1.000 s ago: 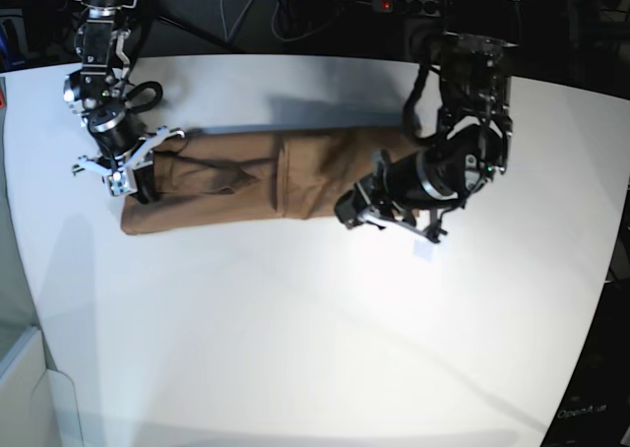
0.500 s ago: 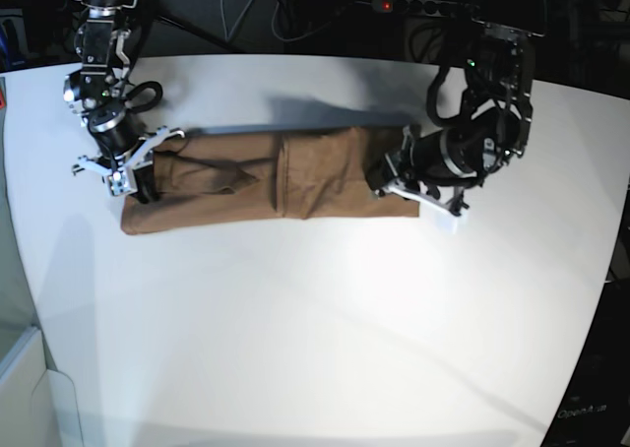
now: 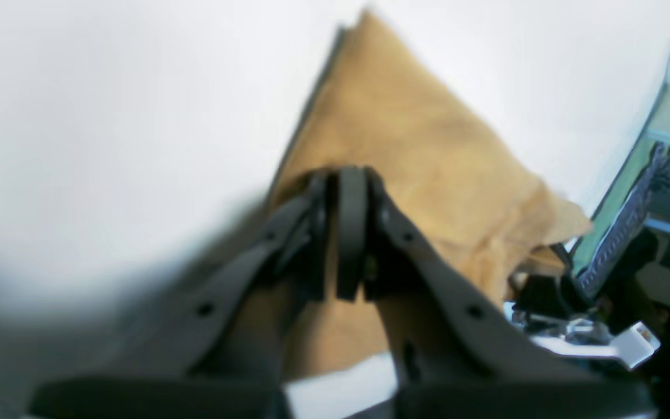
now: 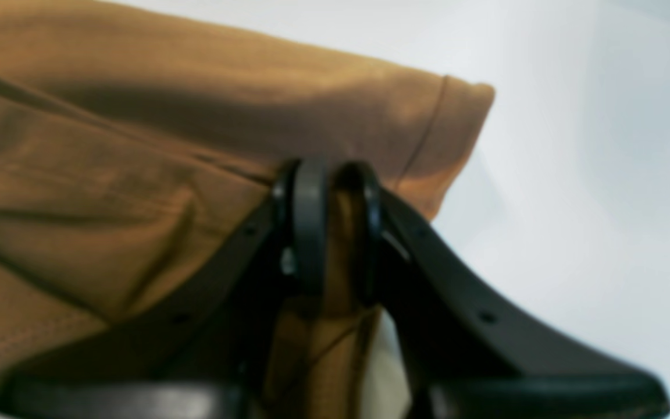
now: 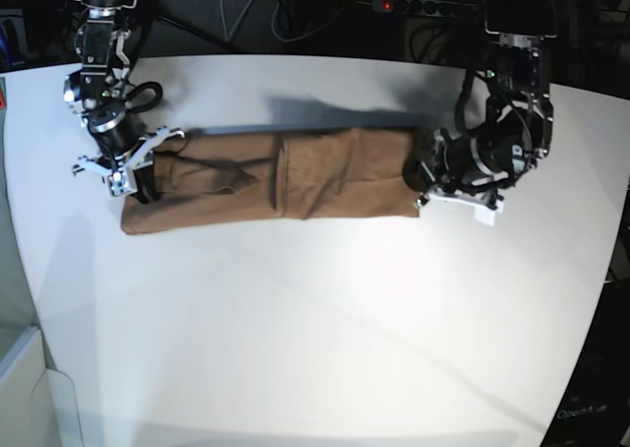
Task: Fold the T-shirt properly
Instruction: 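Open the left gripper and move it back to the folded strip end, then release the strip end with the right gripper and regrasp it further out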
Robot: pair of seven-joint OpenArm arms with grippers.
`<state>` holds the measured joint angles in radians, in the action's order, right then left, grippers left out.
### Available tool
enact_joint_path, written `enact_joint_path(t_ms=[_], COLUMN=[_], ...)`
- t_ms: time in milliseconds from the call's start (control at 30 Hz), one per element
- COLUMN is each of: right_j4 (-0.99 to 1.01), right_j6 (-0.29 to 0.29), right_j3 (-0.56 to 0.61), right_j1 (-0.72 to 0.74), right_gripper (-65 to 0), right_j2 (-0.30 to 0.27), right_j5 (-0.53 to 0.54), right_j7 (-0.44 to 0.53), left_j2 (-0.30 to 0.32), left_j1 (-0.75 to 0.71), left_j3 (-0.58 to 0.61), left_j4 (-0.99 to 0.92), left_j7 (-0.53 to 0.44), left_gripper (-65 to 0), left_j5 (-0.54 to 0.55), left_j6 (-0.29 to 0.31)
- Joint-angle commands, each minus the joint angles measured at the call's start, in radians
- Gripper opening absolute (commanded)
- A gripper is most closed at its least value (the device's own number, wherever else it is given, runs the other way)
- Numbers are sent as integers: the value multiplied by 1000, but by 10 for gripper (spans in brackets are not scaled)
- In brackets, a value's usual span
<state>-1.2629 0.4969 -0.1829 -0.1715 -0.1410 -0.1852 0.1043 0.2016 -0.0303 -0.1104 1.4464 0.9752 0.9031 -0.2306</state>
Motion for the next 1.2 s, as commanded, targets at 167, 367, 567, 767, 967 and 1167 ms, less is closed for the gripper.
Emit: enact_joint_path(t_ms=[167,367,567,767,967,1167], right_j4=[9,5,-13,-110,-275,-453], right_j6=[36,36,33,33,35,38], right_j3=[3,1,-4,-71,-92,-143], right_j1=[-13,-13,-13,-16,-82,-119], right_gripper=[-575,-575,-575,-570,-569,-482], right_j2=[-1,4,1,7,25,80], right_j5=[-72,-102,-98,-96,-95,-95], right_j7=[-96,-91,-91,-97,-96,-116], left_j2=[5,3,12,16,16,16], left_j1=[53,63,73,66,65,63], left_j3=[64,62,62,70,70,70], left_j4=[-17,-22,-109,-151,-151,-151], left_j7=[-8,-9,-45,-83,-83,-83], left_gripper=[-628,-628,-628,-628,-628,-628], left_j5=[12,-46,-68,-72,-69,-69], left_j6=[9,7,9,9,9,9])
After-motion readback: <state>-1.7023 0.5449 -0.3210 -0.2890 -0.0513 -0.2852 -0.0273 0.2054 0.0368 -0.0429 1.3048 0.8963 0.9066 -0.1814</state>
